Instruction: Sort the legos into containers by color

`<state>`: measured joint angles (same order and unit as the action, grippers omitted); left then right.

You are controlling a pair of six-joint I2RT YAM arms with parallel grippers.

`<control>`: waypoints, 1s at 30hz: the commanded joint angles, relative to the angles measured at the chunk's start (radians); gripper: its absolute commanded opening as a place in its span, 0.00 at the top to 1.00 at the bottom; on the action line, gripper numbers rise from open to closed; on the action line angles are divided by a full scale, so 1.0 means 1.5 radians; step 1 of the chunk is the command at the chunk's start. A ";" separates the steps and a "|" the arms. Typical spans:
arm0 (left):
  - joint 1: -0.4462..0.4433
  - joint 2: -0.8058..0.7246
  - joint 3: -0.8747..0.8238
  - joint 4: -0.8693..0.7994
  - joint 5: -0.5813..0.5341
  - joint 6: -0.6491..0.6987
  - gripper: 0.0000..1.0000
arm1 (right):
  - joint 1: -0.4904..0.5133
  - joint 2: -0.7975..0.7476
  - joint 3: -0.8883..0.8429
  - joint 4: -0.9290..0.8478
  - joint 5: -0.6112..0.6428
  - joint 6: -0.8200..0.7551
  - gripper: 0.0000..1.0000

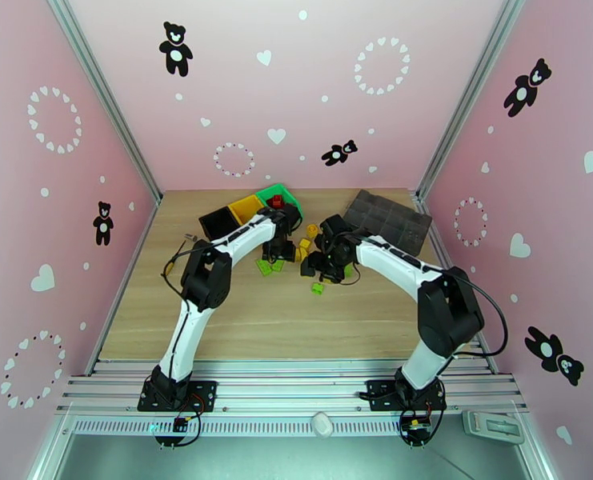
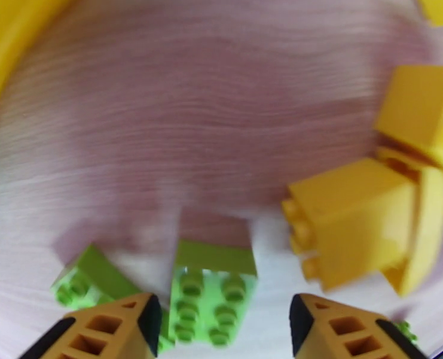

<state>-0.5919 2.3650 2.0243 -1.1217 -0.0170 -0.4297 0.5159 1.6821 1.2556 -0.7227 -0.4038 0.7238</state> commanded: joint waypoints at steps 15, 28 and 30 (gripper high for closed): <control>-0.003 0.009 0.019 -0.005 -0.014 -0.011 0.62 | 0.000 0.009 0.011 0.020 -0.026 0.007 0.38; 0.016 -0.091 -0.006 0.007 0.042 -0.030 0.70 | 0.000 0.117 0.134 0.047 -0.089 0.016 0.36; 0.031 -0.112 -0.020 0.019 0.063 -0.037 0.71 | 0.000 0.138 0.163 0.049 -0.103 0.016 0.36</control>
<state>-0.5781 2.2822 2.0167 -1.1130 0.0227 -0.4648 0.5159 1.8458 1.4387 -0.6647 -0.5137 0.7383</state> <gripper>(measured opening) 0.356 0.639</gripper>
